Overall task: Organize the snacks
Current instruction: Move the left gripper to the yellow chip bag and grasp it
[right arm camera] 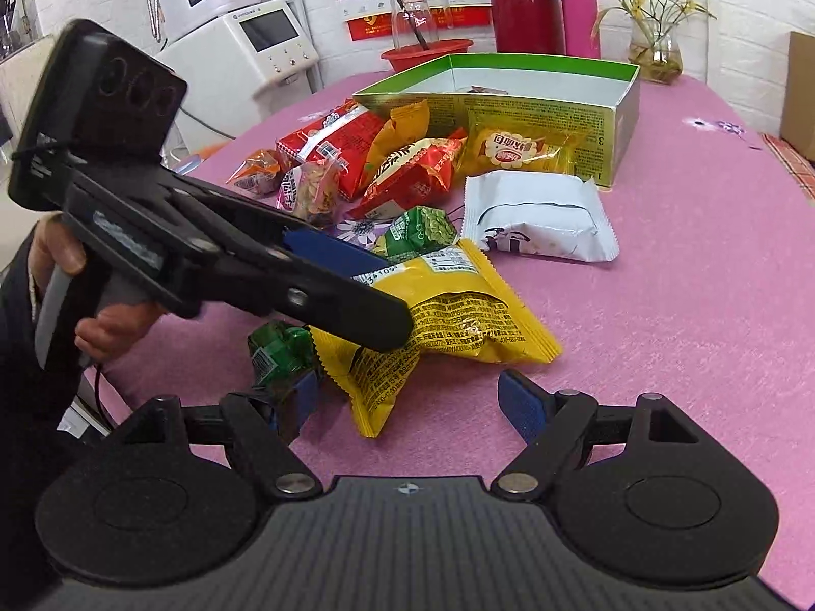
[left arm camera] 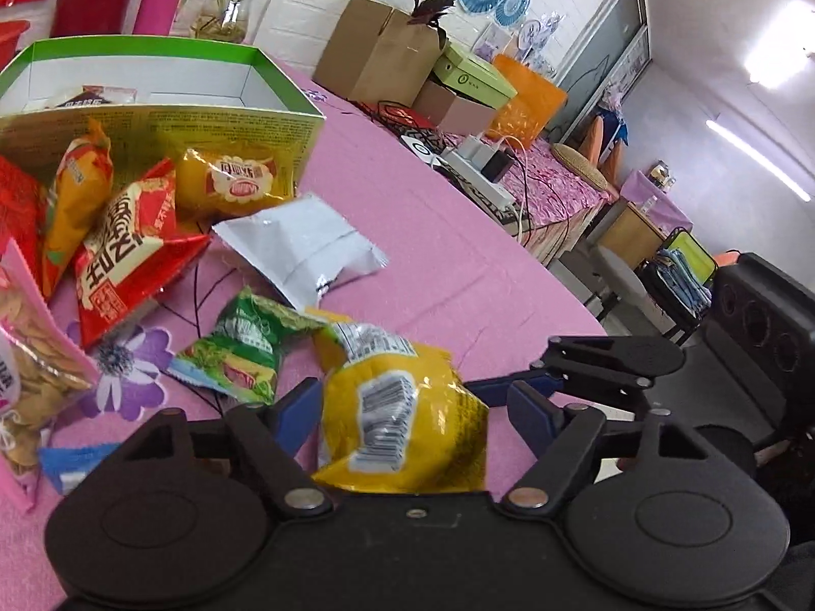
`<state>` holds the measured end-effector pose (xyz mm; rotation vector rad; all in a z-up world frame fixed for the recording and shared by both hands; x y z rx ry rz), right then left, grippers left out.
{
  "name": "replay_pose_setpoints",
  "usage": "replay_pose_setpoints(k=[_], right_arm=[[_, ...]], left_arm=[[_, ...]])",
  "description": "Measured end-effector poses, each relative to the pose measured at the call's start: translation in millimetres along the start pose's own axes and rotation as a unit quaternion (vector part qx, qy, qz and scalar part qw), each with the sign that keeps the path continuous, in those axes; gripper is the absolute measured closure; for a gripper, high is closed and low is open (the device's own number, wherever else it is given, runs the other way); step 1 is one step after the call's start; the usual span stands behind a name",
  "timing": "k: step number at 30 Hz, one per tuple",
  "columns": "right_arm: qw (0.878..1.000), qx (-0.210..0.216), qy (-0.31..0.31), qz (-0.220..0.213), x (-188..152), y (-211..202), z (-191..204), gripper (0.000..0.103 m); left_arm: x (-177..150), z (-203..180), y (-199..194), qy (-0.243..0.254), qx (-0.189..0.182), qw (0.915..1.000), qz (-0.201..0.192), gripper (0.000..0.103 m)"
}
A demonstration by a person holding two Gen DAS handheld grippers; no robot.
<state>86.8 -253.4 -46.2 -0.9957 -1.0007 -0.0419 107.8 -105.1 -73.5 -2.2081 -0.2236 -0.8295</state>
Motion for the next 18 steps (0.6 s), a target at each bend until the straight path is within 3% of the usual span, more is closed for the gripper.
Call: replay_pose_setpoints(k=[4, 7, 14, 16, 18], right_arm=[[0.999, 0.016, 0.038, -0.013, 4, -1, -7, 0.0], [0.998, 0.025, 0.059, -0.013, 7, 3, -11, 0.0], [0.997, 0.002, 0.072, -0.004, 2, 6, -25, 0.0], [0.997, -0.001, 0.076, -0.006, 2, 6, -28, 0.0], [0.997, -0.002, 0.075, -0.01, 3, 7, -30, 0.0]], left_arm=[[7, 3, -2, -0.04, -0.045, 0.9982, 0.003, 0.033], [12, 3, 5, -0.04, -0.036, 0.9985, 0.01, 0.033], [12, 3, 27, -0.014, -0.019, 0.9987, 0.045, 0.039], [12, 4, 31, -0.016, -0.023, 0.9983, 0.051, 0.049], [13, 5, 35, -0.014, -0.019, 0.9985, 0.049, 0.066]])
Point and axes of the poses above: each gripper's, at about its wrist camera, not at the fingertips, and y roughly the way its jaws point, z to its left, x to its top, the point moved 7 cm from there along y, roughly the way its jaws point, and after that the axes turned 6 degrees about -y, right-handed, at the moved point
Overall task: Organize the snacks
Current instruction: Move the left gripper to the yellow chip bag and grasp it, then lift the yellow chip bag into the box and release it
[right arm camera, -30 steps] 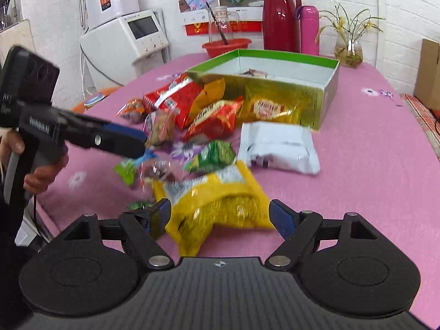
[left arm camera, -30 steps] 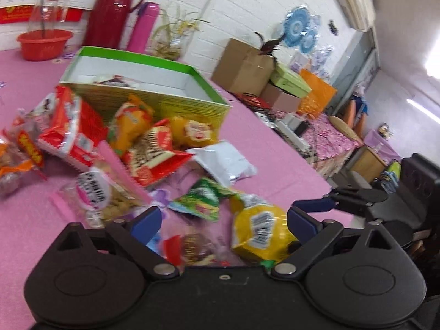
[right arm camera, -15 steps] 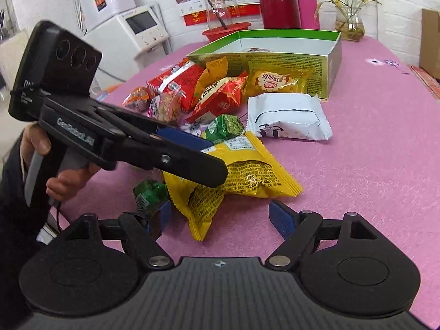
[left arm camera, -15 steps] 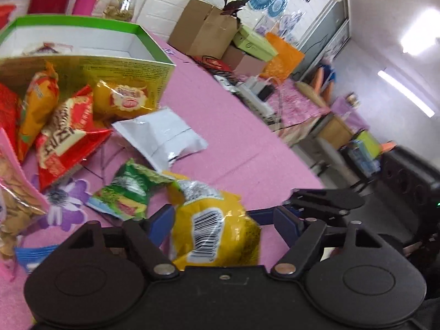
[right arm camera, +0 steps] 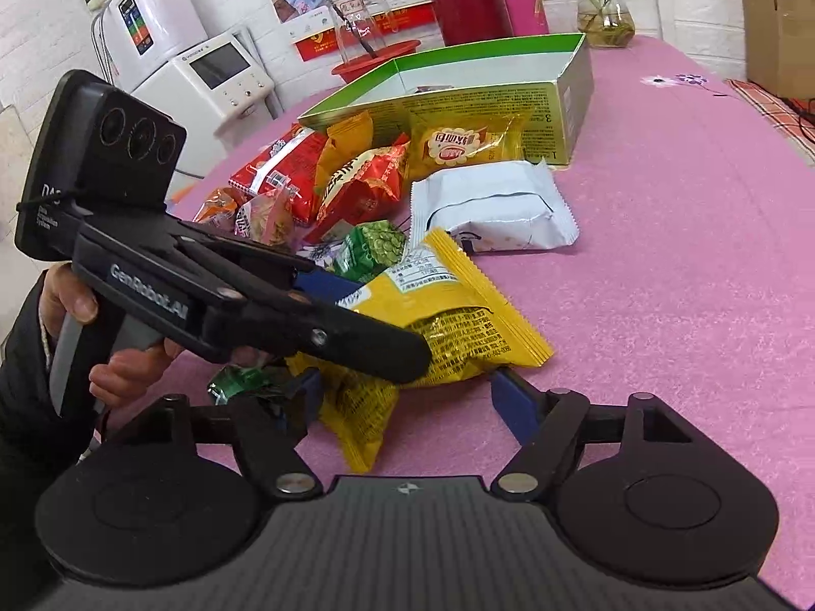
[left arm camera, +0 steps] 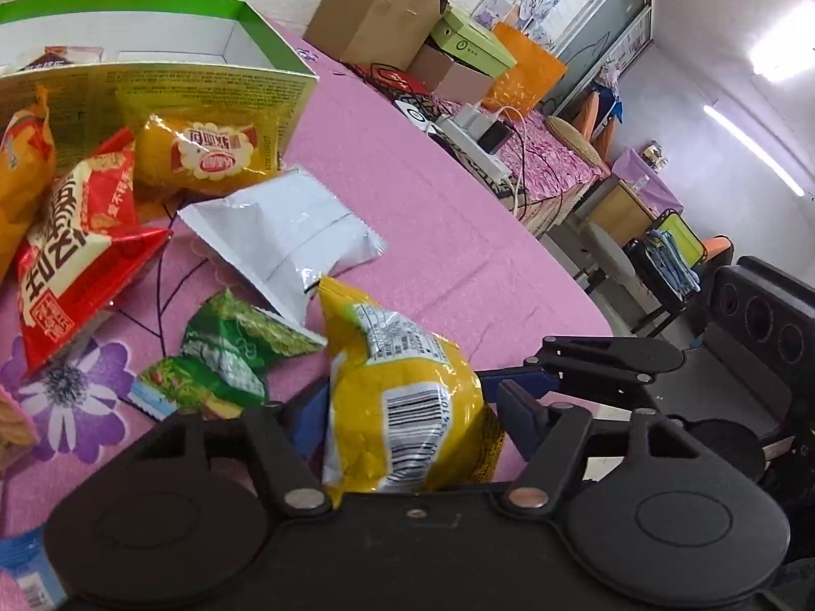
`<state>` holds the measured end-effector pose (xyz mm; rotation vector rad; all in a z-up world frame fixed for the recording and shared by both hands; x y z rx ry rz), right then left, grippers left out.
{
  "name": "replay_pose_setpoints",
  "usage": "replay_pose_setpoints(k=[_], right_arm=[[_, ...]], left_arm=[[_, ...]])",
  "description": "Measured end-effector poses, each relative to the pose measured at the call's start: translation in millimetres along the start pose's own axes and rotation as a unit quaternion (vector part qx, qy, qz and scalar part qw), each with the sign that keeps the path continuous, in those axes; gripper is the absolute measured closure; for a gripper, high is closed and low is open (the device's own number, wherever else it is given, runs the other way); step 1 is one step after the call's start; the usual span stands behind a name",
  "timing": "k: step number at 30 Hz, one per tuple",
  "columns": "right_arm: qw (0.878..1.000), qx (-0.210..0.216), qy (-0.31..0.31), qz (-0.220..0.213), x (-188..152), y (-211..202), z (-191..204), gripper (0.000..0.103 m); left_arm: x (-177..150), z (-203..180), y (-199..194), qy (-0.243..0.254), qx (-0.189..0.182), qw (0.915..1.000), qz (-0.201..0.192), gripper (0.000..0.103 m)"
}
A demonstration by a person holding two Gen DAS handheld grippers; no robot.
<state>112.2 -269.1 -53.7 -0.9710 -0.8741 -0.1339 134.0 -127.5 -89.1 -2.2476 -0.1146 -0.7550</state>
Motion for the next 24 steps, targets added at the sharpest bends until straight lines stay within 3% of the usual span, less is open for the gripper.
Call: replay_pose_setpoints(k=[1, 2, 3, 5, 14, 24], right_arm=[[1.0, -0.001, -0.003, -0.002, 1, 2, -1, 0.003], [1.0, -0.001, -0.005, -0.005, 3, 3, -2, 0.016], [1.0, 0.001, -0.003, -0.004, 6, 5, -3, 0.023], [1.0, 0.005, -0.006, -0.003, 10, 4, -2, 0.03], [0.991, -0.025, -0.113, -0.07, 65, -17, 15, 0.031], [0.978, -0.044, -0.158, -0.125, 143, 21, 3, 0.031]], left_arm=[[1, 1, 2, 0.0, 0.003, 1.0, -0.005, 0.079], [3, 1, 4, -0.004, 0.004, 1.0, -0.008, 0.092], [4, 2, 4, -0.012, 0.003, 0.9999, -0.008, 0.098], [5, 1, 1, -0.02, 0.0, 0.9996, -0.017, 0.1], [51, -16, -49, 0.024, 0.005, 0.9938, -0.108, 0.1], [124, 23, -67, 0.02, 0.022, 0.9858, -0.165, 0.1]])
Point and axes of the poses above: each gripper's, at about its wrist camera, not at the fingertips, and y roughly the way its jaws point, z to its left, x to its top, the point moved 7 cm from there along y, roughly the way its jaws point, and after that the axes turned 6 degrees about -y, right-handed, at the moved point
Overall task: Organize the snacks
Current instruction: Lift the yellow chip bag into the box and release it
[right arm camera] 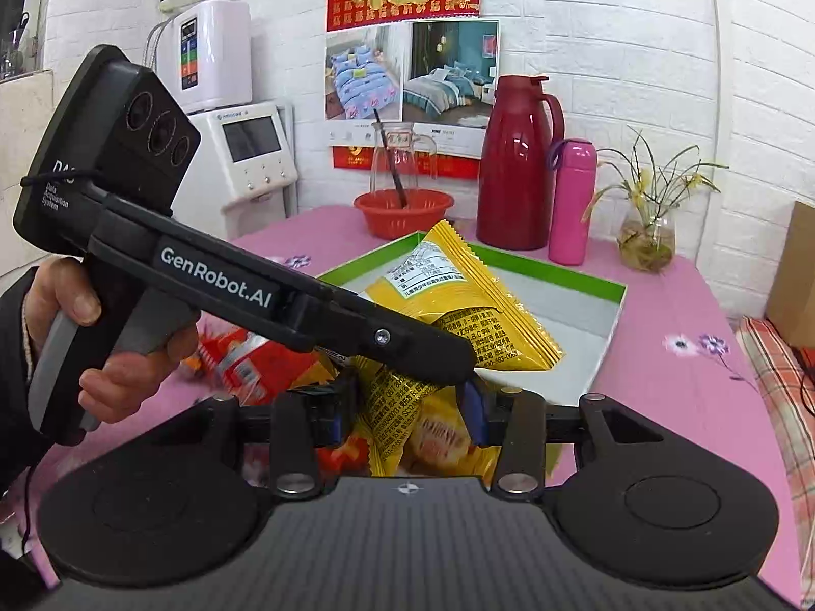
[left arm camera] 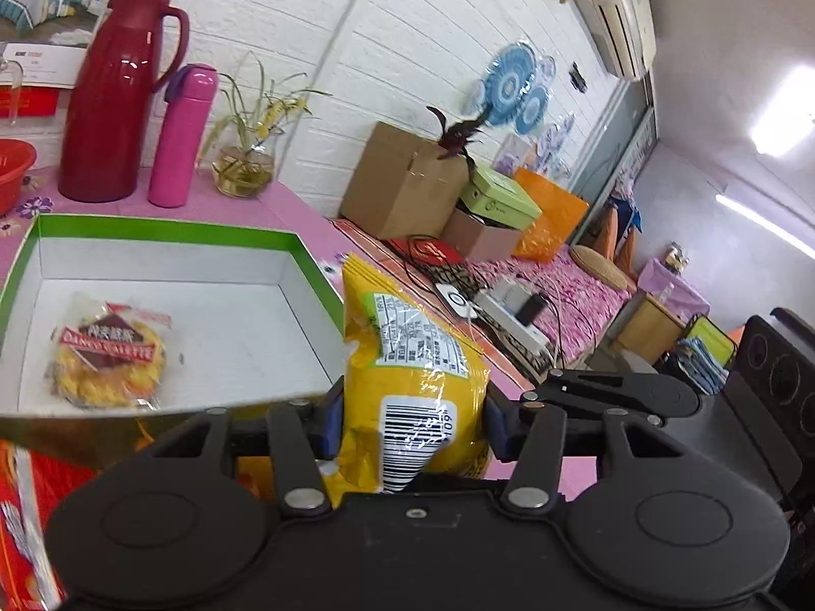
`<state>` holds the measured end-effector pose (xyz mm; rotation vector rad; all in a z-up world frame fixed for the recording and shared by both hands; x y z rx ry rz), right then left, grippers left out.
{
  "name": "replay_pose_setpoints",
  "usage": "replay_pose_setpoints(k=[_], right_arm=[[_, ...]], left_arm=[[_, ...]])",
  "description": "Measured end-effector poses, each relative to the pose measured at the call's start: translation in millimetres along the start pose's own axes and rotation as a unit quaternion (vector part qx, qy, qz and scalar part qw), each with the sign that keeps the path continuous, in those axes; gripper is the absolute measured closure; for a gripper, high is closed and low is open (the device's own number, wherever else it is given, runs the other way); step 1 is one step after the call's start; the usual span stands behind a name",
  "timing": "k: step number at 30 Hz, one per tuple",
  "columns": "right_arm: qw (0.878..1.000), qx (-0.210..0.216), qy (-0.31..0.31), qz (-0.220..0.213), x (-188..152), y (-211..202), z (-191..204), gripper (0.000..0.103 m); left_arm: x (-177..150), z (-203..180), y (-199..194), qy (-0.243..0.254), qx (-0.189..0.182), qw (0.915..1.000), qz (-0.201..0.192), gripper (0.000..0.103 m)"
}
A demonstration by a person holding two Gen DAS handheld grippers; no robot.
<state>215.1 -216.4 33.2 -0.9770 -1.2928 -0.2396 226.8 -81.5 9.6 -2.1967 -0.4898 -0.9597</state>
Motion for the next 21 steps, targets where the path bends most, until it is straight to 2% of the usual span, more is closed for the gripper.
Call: replay_pose_setpoints(k=[7, 17, 18, 19, 20, 21], right_arm=[[1.0, -0.005, 0.015, 0.0, 16, 46, -14, 0.031], [0.999, -0.003, 0.029, 0.016, 19, 90, -29, 0.03], [0.999, -0.003, 0.03, 0.017, 19, 93, -30, 0.03], [0.999, -0.005, 0.029, 0.018, 18, 96, -31, 0.028], [0.999, -0.011, 0.027, 0.021, 17, 99, -32, 0.026], [0.999, -0.02, 0.022, 0.024, 16, 102, -33, 0.02]], left_arm=[[29, 40, 16, -0.02, 0.011, 0.9997, -0.003, 0.1], [49, 83, 37, -0.047, 0.023, 0.9986, 0.003, 0.099], [50, 86, 38, -0.049, 0.027, 0.9984, 0.002, 0.093], [51, 89, 38, -0.053, 0.035, 0.998, -0.002, 0.08], [51, 91, 37, -0.057, 0.042, 0.9974, -0.009, 0.037], [51, 95, 34, -0.063, 0.053, 0.9964, -0.021, 0.0]])
Point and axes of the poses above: each gripper's, at about its wrist camera, not at the fingertips, and y roughly the way its jaws point, z to its left, x to its top, the point moved 7 cm from there along y, roughly the way its jaws point, and after that the axes turned 6 degrees about -y, right-handed, at the moved point
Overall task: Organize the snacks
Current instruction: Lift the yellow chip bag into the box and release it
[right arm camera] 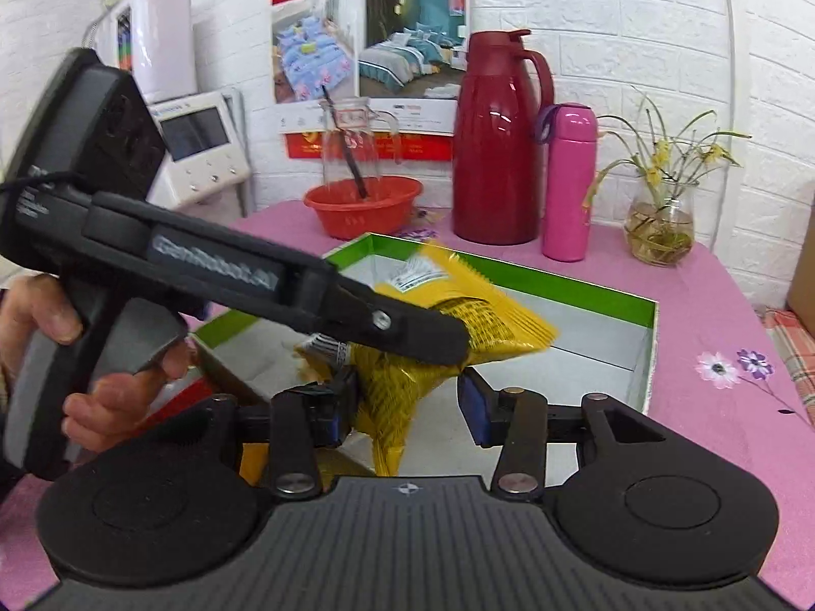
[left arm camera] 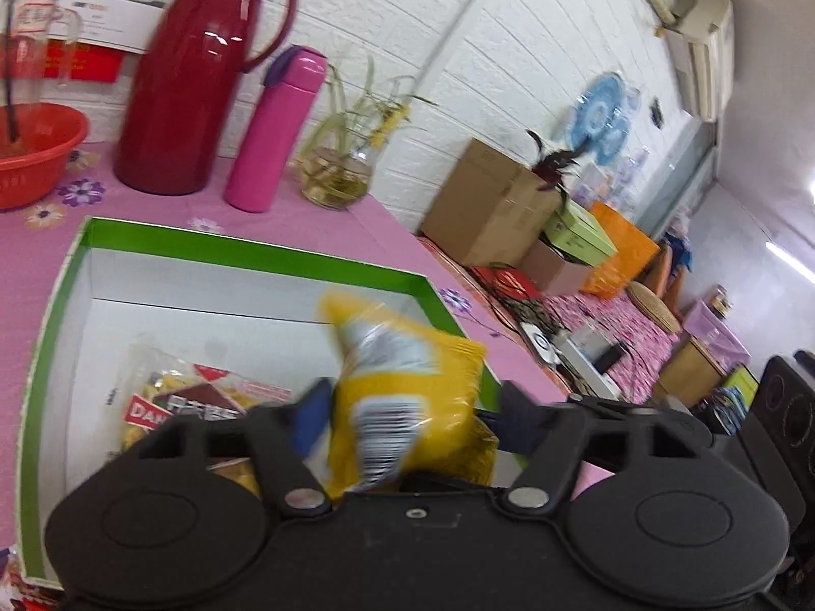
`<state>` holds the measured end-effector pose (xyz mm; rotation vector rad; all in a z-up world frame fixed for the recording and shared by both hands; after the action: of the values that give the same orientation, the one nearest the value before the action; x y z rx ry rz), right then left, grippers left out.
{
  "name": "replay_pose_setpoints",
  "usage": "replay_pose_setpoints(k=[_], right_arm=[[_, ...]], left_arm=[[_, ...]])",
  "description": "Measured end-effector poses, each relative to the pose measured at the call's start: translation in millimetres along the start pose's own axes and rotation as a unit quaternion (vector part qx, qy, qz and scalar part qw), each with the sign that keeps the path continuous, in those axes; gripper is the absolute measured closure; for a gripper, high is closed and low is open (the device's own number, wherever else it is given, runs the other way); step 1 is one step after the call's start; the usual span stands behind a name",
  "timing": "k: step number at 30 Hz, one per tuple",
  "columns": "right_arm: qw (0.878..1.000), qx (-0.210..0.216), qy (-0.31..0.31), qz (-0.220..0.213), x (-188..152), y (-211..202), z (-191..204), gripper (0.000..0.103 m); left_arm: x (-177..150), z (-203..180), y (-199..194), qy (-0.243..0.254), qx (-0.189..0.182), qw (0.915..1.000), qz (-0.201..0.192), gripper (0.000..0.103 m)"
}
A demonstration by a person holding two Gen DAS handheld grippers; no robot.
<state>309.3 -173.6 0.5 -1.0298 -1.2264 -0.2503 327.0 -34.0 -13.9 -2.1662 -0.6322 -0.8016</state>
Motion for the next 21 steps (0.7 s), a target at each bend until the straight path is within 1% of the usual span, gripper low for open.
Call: replay_pose_setpoints(k=[1, 2, 3, 8, 11, 14, 17, 19, 21], right_arm=[[1.0, -0.005, -0.006, 0.004, -1, 3, -1, 0.003], [1.0, -0.011, -0.01, 0.007, -3, 5, -1, 0.0], [1.0, -0.017, -0.013, 0.007, -4, 5, -1, 0.0], [0.999, -0.026, -0.019, 0.019, -7, 7, -1, 0.0], [0.999, -0.024, -0.018, 0.012, -4, 0, 2, 0.0], [1.0, -0.019, -0.017, 0.003, 0, -12, 6, 0.0], [1.0, -0.016, -0.019, -0.006, 2, -26, 11, 0.0], [1.0, -0.011, -0.02, -0.01, 2, -37, 14, 0.0], [1.0, -0.006, -0.018, -0.015, -1, -51, 18, 0.0]], left_arm=[[0, 2, -4, -0.002, 0.008, 0.9999, -0.014, 0.0], [1, 3, -9, 0.0, 0.018, 0.9994, -0.031, 0.0], [1, 4, -12, 0.006, 0.022, 0.9991, -0.036, 0.0], [-1, 8, -18, 0.001, 0.036, 0.999, -0.028, 0.0], [-4, 2, -21, 0.008, 0.039, 0.9989, -0.026, 0.0], [-8, -8, -29, 0.017, 0.041, 0.9986, -0.029, 0.0], [-13, -20, -39, 0.021, 0.036, 0.9986, -0.032, 0.0], [-18, -28, -47, 0.023, 0.031, 0.9987, -0.032, 0.0], [-25, -35, -55, 0.028, 0.035, 0.9986, -0.028, 0.0]])
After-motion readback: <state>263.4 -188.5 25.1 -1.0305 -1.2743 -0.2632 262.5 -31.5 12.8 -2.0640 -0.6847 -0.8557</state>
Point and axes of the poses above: each gripper's, at about its wrist camera, not at the fingertips, and y roughly the way its jaws point, z to its left, x to its top, the point moved 7 cm from there along y, roughly the way its jaws point, and after that the axes turned 6 degrees about -y, right-handed, at the moved point
